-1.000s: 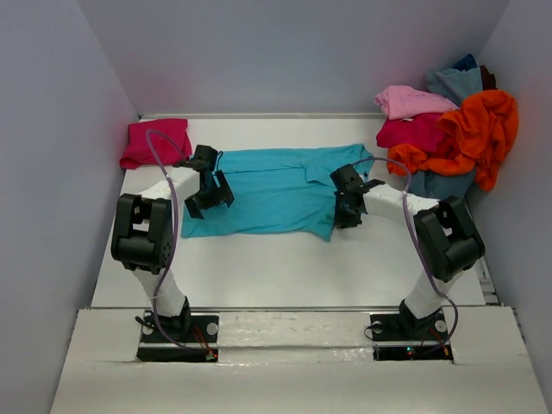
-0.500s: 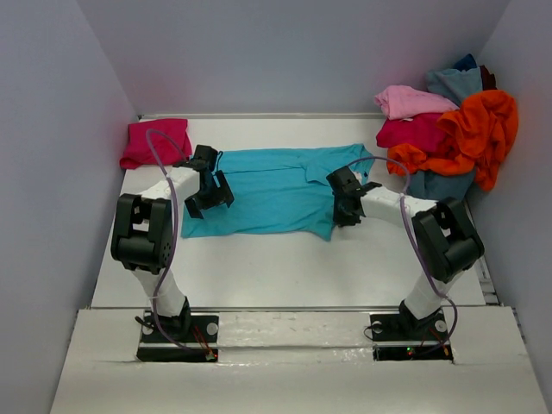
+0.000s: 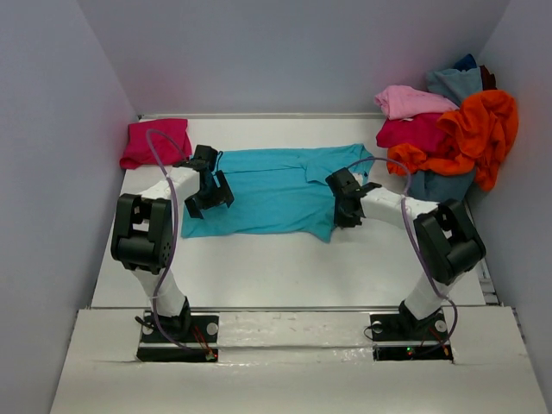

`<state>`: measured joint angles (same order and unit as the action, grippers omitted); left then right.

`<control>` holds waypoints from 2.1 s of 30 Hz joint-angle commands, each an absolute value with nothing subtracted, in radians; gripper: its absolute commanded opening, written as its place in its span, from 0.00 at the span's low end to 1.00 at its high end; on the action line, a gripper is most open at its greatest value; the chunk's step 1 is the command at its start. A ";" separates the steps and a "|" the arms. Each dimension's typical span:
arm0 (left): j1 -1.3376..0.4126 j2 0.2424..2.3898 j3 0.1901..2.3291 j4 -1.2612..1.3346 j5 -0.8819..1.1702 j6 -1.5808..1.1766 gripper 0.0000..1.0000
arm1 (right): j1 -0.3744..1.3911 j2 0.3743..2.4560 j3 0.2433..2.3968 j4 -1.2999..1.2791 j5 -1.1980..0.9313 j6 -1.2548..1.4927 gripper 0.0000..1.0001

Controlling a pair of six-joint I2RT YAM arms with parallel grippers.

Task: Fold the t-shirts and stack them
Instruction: Fold the tshirt

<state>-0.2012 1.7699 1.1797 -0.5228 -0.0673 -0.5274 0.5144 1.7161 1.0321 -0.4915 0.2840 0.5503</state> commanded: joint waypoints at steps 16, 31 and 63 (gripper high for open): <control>-0.202 1.770 1.189 -0.526 -0.067 -0.496 0.97 | 0.537 1.335 1.055 -0.865 0.316 0.683 0.07; -0.202 1.603 1.097 -0.592 -0.161 -0.592 0.98 | 0.537 1.358 1.034 -0.853 0.296 0.680 0.07; 0.028 1.410 0.887 -0.549 -0.109 -0.603 0.92 | 0.537 1.408 1.029 -0.808 0.259 0.618 0.07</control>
<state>0.0059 1.3933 0.8650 -0.5858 -0.1329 -0.6445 0.5262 1.4025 1.0309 -0.8436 0.2577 0.6289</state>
